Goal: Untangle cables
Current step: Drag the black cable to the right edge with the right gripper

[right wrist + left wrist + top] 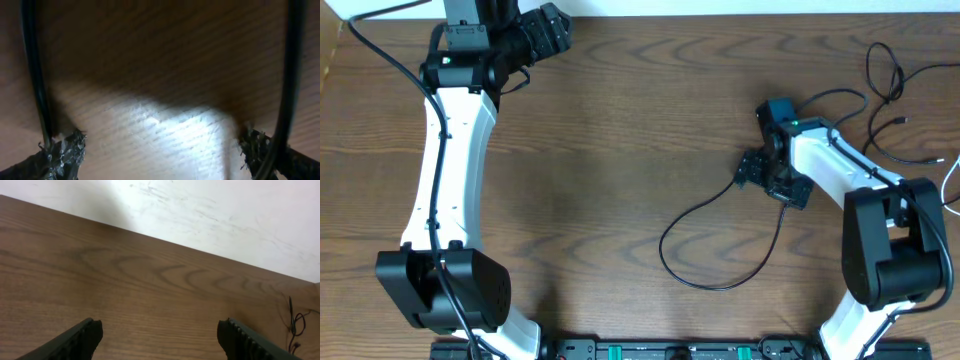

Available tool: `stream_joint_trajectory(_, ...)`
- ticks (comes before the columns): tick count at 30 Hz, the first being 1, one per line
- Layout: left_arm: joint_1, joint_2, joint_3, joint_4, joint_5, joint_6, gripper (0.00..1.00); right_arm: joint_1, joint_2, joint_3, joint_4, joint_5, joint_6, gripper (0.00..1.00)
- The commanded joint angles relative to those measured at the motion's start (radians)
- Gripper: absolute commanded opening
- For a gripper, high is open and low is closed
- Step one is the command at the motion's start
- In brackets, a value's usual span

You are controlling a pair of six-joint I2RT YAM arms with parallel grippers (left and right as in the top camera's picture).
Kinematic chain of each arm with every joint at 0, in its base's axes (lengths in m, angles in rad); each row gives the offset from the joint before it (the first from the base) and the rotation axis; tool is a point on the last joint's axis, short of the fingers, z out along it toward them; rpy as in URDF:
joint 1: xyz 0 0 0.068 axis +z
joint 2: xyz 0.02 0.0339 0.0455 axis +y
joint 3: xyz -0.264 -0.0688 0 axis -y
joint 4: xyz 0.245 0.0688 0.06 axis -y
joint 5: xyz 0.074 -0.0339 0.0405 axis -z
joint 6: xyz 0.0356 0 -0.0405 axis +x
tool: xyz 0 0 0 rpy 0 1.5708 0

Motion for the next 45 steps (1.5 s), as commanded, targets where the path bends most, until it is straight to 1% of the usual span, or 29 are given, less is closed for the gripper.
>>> stream_joint_trajectory(1, 0.003, -0.003, 0.005, 0.000, -0.010, 0.018, 0.79, -0.001, 0.040, -0.071, 0.108, -0.016, 0.042, 0.99)
stream_joint_trajectory(3, 0.003, -0.003, 0.005, 0.000, -0.009, 0.018, 0.79, -0.001, 0.040, -0.082, 0.188, -0.019, 0.037, 0.99)
stream_joint_trajectory(4, 0.003, -0.003, 0.005, 0.000, -0.009, 0.018, 0.79, -0.001, 0.040, -0.084, 0.255, -0.030, 0.014, 0.99)
stream_joint_trajectory(7, 0.003, -0.003, 0.005, 0.000, -0.009, 0.018, 0.78, -0.001, 0.040, -0.084, 0.335, -0.061, -0.004, 0.99)
stream_joint_trajectory(11, 0.003, -0.003, 0.005, -0.001, -0.009, 0.018, 0.79, -0.001, 0.046, -0.084, 0.373, -0.068, -0.010, 0.99)
stream_joint_trajectory(14, 0.003, -0.003, 0.005, -0.001, -0.009, 0.018, 0.78, 0.004, 0.071, -0.084, 0.366, -0.068, -0.052, 0.99)
stream_joint_trajectory(16, 0.003, -0.003, 0.005, -0.001, -0.009, 0.018, 0.78, 0.009, 0.087, -0.084, 0.360, -0.067, -0.083, 0.91)
stream_joint_trajectory(18, 0.003, -0.003, 0.005, -0.001, -0.009, 0.018, 0.78, 0.018, 0.111, -0.084, 0.351, -0.045, -0.111, 0.69)
stream_joint_trajectory(20, 0.003, -0.003, 0.005, -0.003, -0.009, 0.018, 0.78, 0.027, 0.124, -0.084, 0.345, -0.026, -0.116, 0.59)
stream_joint_trajectory(23, 0.003, -0.003, 0.005, -0.005, -0.009, 0.018, 0.78, 0.041, 0.146, -0.084, 0.342, -0.002, -0.119, 0.59)
stream_joint_trajectory(25, 0.003, -0.003, 0.005, -0.005, -0.009, 0.018, 0.79, 0.043, 0.155, -0.084, 0.335, 0.007, -0.119, 0.56)
stream_joint_trajectory(27, 0.003, -0.003, 0.005, -0.004, -0.010, 0.018, 0.79, 0.043, 0.163, -0.084, 0.311, 0.024, -0.119, 0.38)
stream_joint_trajectory(29, 0.003, -0.003, 0.005, -0.004, -0.010, 0.018, 0.79, 0.042, 0.163, -0.084, 0.280, 0.027, -0.118, 0.16)
stream_joint_trajectory(32, 0.003, -0.003, 0.005, -0.004, -0.010, 0.018, 0.78, 0.042, 0.163, -0.084, 0.273, 0.026, -0.118, 0.04)
stream_joint_trajectory(33, 0.003, -0.003, 0.005, -0.004, -0.010, 0.018, 0.78, 0.041, 0.162, -0.083, 0.273, 0.026, -0.118, 0.01)
stream_joint_trajectory(37, 0.003, -0.003, 0.005, -0.003, -0.010, 0.018, 0.79, 0.022, 0.158, -0.038, 0.237, 0.008, -0.124, 0.01)
stream_joint_trajectory(42, 0.003, -0.003, 0.005, -0.003, -0.010, 0.018, 0.78, -0.050, 0.117, 0.141, 0.105, -0.112, -0.274, 0.01)
stream_joint_trajectory(45, 0.003, -0.003, 0.005, -0.003, -0.010, 0.018, 0.79, -0.104, 0.087, 0.310, -0.035, -0.124, -0.354, 0.01)
